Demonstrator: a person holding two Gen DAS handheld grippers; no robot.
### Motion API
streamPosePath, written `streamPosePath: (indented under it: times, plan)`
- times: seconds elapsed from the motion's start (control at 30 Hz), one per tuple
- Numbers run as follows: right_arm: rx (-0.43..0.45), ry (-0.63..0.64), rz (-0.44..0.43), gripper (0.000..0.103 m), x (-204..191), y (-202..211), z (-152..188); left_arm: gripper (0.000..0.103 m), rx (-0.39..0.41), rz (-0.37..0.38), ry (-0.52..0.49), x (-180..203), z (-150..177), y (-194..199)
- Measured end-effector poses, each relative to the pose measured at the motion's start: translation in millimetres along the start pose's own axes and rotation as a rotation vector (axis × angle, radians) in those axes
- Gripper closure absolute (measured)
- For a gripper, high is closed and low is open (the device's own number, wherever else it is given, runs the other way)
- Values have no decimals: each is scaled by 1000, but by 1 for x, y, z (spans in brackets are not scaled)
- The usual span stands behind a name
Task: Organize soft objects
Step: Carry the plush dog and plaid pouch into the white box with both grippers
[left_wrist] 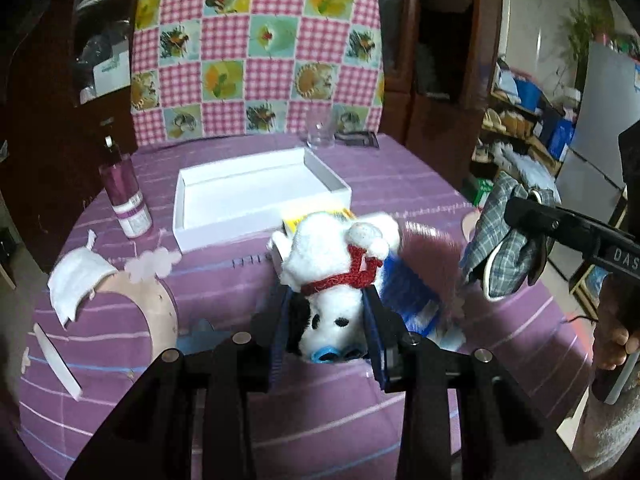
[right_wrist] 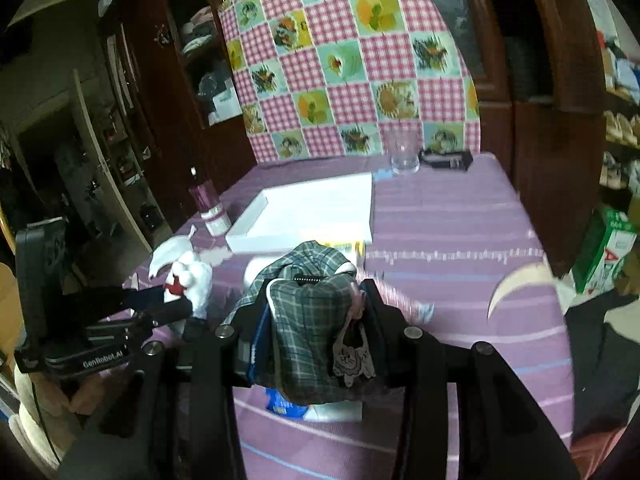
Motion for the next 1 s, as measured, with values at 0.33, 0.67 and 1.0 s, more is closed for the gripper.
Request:
streamPosePath:
  times: [0.33,0.67,1.0]
  plan:
    - [-78,-118,-54,59,-1,-90,-88,69,68,-80,129,-50,-89,-26]
    - [-147,-124,-98,59,1,-183,-106,69,20,-205,204,-98,-118,-103]
    - [-243,-106,-44,59,24,-237,-75,69,-102,-262,269,-125,-102,-167]
Point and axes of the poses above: each gripper's, at about its wrist camera, not at the fingertips, and y roughly against the way its jaws point, x to its right, z to its underside, the point moved 6 cm from there along -y, roughly the way its jaws point, and after that the axes turned 8 degrees about x, right-handed, at the moved point
